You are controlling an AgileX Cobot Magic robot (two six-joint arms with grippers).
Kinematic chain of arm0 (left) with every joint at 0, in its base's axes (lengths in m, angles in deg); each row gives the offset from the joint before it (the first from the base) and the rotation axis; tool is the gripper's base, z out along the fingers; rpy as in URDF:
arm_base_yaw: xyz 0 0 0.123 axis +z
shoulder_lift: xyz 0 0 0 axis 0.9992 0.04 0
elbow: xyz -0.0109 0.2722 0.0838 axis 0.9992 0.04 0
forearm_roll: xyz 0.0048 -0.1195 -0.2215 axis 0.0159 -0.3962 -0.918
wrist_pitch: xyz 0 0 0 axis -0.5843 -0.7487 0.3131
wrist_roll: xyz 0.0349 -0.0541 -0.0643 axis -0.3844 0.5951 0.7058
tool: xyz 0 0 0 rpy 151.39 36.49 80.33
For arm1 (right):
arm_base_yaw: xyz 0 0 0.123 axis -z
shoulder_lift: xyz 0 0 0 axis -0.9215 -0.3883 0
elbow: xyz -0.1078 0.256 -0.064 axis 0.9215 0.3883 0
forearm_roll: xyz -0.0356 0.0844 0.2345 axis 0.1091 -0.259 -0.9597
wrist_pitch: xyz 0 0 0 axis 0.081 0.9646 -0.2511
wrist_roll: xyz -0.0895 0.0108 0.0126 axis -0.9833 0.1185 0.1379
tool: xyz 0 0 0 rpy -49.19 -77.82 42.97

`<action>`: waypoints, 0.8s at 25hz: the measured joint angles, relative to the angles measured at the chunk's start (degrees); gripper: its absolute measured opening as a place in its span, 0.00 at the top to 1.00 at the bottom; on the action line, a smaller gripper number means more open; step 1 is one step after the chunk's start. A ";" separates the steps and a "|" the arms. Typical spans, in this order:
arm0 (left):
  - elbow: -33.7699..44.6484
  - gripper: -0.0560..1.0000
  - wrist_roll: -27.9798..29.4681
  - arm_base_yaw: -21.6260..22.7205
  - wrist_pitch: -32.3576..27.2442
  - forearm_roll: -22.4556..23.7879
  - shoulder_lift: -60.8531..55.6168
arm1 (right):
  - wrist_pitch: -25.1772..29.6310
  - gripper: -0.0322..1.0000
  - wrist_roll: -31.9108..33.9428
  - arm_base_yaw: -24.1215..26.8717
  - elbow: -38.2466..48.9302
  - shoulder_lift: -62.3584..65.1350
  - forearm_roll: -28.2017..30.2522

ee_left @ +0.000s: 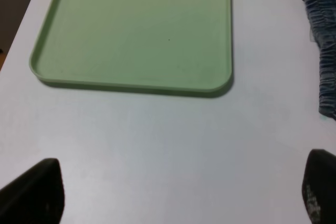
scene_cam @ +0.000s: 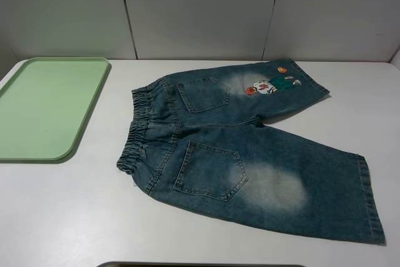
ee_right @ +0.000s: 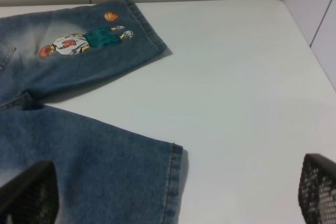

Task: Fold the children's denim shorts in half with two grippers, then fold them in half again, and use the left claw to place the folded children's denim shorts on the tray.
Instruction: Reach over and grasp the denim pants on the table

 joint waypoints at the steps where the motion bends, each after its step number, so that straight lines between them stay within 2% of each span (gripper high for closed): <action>1: 0.00 0.10 0.00 0.00 0.00 0.00 0.00 | 0.00 0.30 0.00 0.00 0.00 0.00 0.00; 20: 0.00 0.10 0.00 0.00 -0.06 0.00 0.00 | 0.00 0.30 0.00 0.00 0.00 0.00 0.00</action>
